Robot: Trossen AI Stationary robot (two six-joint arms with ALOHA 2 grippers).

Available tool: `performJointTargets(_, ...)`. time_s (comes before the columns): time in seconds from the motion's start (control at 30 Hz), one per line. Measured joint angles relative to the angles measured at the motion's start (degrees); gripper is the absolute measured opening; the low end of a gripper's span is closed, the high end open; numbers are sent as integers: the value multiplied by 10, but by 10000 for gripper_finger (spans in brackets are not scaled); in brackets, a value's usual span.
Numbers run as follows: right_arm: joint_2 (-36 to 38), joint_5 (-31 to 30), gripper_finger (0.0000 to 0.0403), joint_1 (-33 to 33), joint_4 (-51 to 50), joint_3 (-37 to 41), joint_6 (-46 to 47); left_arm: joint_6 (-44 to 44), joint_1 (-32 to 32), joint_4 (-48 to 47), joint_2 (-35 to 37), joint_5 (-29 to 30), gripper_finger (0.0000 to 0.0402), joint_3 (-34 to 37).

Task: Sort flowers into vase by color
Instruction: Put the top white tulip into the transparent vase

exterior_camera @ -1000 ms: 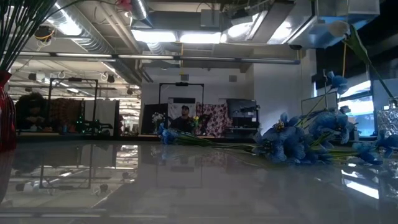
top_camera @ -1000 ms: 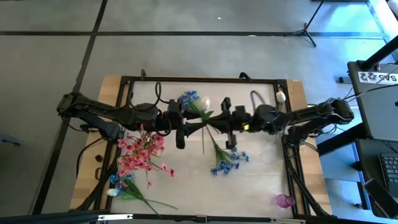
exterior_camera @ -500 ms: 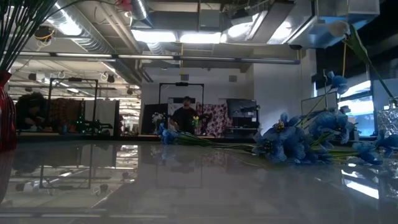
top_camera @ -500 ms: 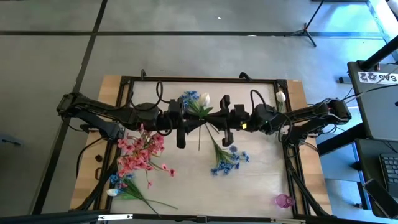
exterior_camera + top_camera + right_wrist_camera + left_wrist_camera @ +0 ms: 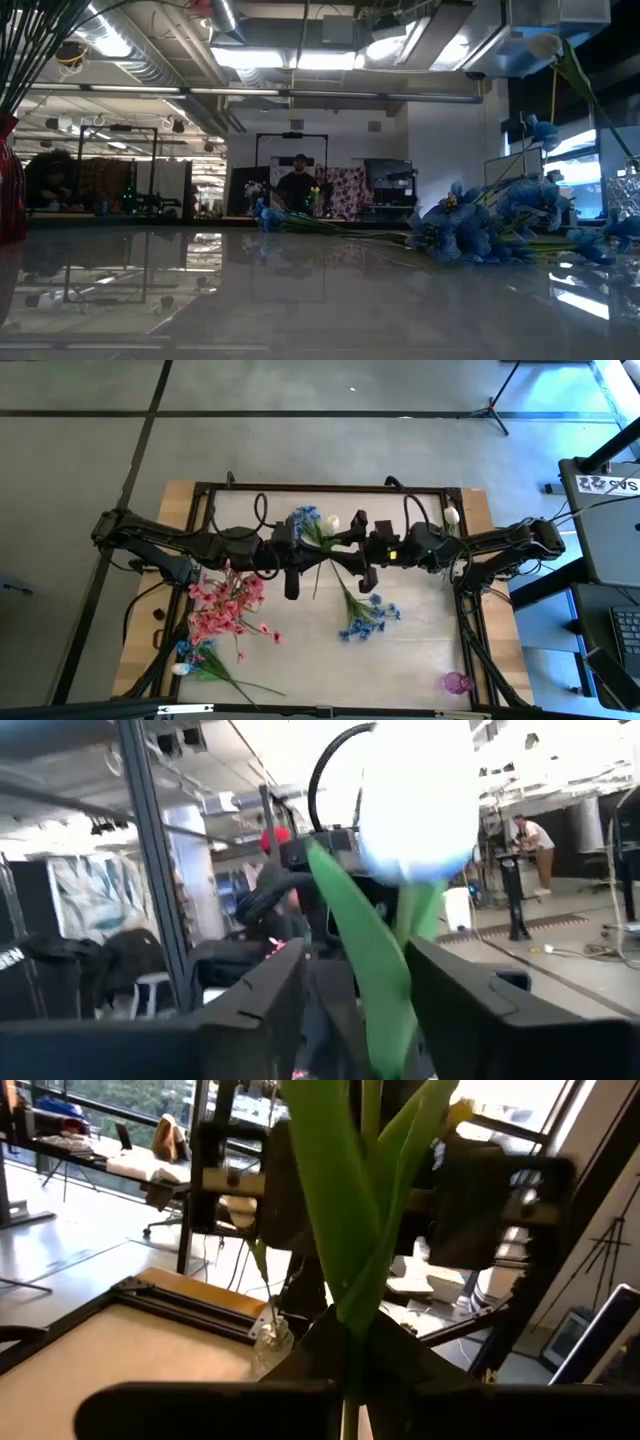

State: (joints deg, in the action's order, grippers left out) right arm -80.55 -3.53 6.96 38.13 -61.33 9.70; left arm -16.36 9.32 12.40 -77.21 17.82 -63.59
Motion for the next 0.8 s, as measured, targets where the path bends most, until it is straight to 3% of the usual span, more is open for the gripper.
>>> performJointTargets(0.1,-3,-3,175,-7,-77,-32,-9,0,-1,-2,0,1,14,0)
performJointTargets(0.2,-9,-14,155,-11,-92,-47,-27,0,0,-1,0,0,14,0)
performJointTargets(0.53,-8,-18,13,-10,-87,-56,-24,19,2,-4,21,-6,35,0)
performJointTargets(0.8,10,-22,7,-10,-73,-60,-34,19,3,-9,60,-30,92,0)
